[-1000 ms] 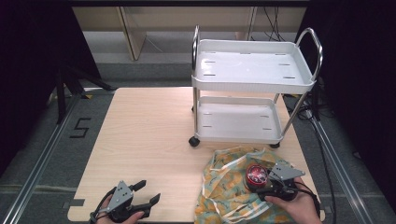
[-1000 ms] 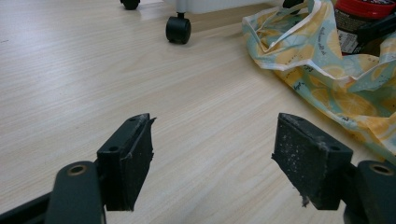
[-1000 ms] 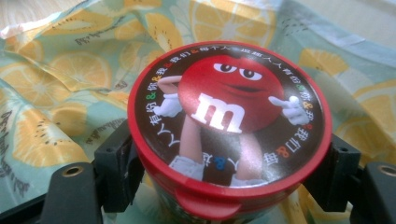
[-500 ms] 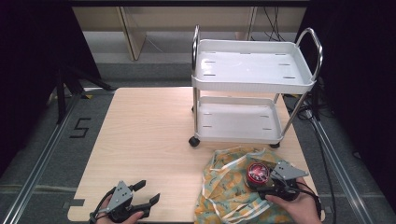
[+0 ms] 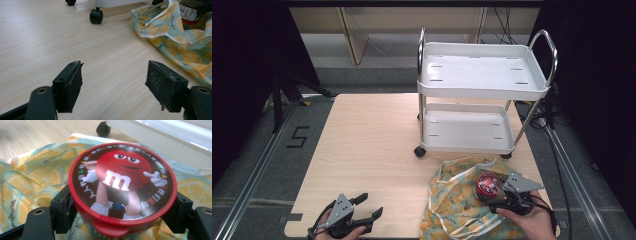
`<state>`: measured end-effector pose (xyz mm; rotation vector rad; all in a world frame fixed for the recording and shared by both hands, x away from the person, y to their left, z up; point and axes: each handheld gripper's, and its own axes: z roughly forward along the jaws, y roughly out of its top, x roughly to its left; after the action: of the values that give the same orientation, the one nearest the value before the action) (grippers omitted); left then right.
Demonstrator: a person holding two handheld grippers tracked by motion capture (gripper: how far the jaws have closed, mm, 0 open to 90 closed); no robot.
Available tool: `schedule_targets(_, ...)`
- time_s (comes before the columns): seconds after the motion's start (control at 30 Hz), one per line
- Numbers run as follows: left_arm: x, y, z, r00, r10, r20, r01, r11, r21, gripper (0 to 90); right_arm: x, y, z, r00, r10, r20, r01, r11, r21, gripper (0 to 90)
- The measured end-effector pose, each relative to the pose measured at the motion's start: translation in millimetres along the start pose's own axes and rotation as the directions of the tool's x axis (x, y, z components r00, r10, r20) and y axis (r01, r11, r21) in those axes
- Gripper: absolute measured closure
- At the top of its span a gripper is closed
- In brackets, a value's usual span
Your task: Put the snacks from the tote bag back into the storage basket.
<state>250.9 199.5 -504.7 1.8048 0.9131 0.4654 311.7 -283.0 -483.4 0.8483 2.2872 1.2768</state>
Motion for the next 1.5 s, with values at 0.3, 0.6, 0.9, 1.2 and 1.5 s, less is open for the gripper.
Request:
schedule_targets(0.3,0.1,-0.1,-0.3,1.0,-0.001,-0.002,0.001,1.0,-0.001,28.0,1.8,3.8,-1.6,0.9998,0.021,0.006,-0.021,1.0,-0.008,26.2)
schedule_targets(0.6,0.8,-0.1,-0.5,1.0,0.0,0.004,0.0,1.0,0.0,28.0,1.7,6.1,-1.9,0.9995,0.031,0.001,-0.031,0.999,-0.022,26.3)
schedule_targets(0.9,1.1,-0.2,-0.5,1.0,0.002,0.0,-0.002,1.0,-0.003,28.2,2.9,9.6,-4.0,0.9979,0.062,0.017,-0.062,0.998,-0.021,26.2)
schedule_targets(1.2,0.6,-0.3,-0.1,1.0,-0.007,-0.001,0.007,0.9999,-0.011,28.2,4.3,13.6,-5.0,0.9959,0.087,0.023,-0.087,0.996,-0.023,26.2)
schedule_targets(1.5,0.7,-0.4,-0.3,1.0,-0.008,-0.002,0.008,0.9999,-0.01,28.2,3.1,18.8,-5.1,0.9981,0.055,0.027,-0.054,0.998,-0.043,26.3)
